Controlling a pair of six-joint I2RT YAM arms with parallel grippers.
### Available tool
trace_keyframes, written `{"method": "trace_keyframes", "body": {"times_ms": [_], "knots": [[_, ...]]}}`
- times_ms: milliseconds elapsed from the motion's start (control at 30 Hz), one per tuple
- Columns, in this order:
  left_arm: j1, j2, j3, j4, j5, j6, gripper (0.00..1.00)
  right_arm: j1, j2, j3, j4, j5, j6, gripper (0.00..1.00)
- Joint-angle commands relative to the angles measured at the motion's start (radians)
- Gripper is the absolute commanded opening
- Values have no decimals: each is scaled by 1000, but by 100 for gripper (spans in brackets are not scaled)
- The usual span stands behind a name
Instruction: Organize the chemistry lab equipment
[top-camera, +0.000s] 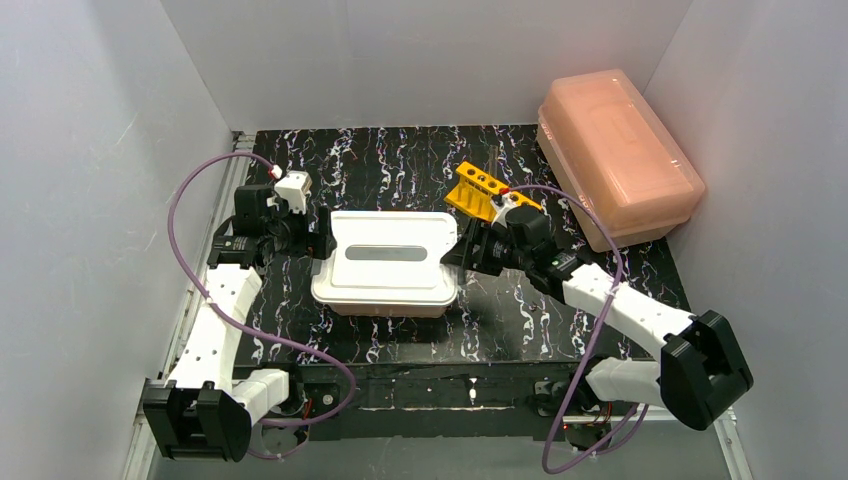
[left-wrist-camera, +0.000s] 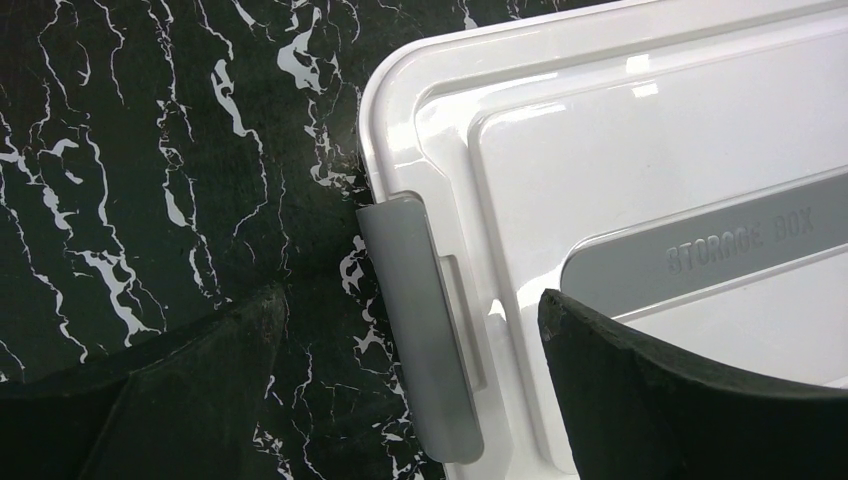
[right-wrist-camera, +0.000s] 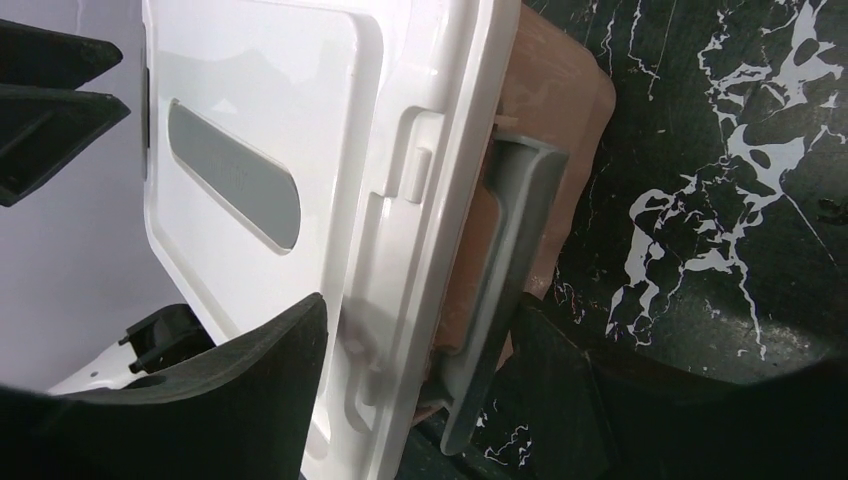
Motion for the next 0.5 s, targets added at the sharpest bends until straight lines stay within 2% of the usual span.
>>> {"method": "trace_keyframes", "body": {"times_ms": [0, 100, 233, 367, 467], "knots": [[-2, -28, -9, -2, -11, 24, 98, 0, -63, 18, 8, 32, 3, 69], [-3, -28, -11, 0, -15, 28, 98, 0, -66, 39, -50, 48, -14, 59], [-2, -27, -10, 0, -16, 31, 98, 1, -48, 69, -96, 44, -26, 56], [-2, -30, -12, 0, -16, 33, 98, 11, -22, 102, -106, 10, -44, 67], [-2, -31, -15, 0, -17, 34, 98, 19, -16, 122, -105, 2, -50, 70]]}}
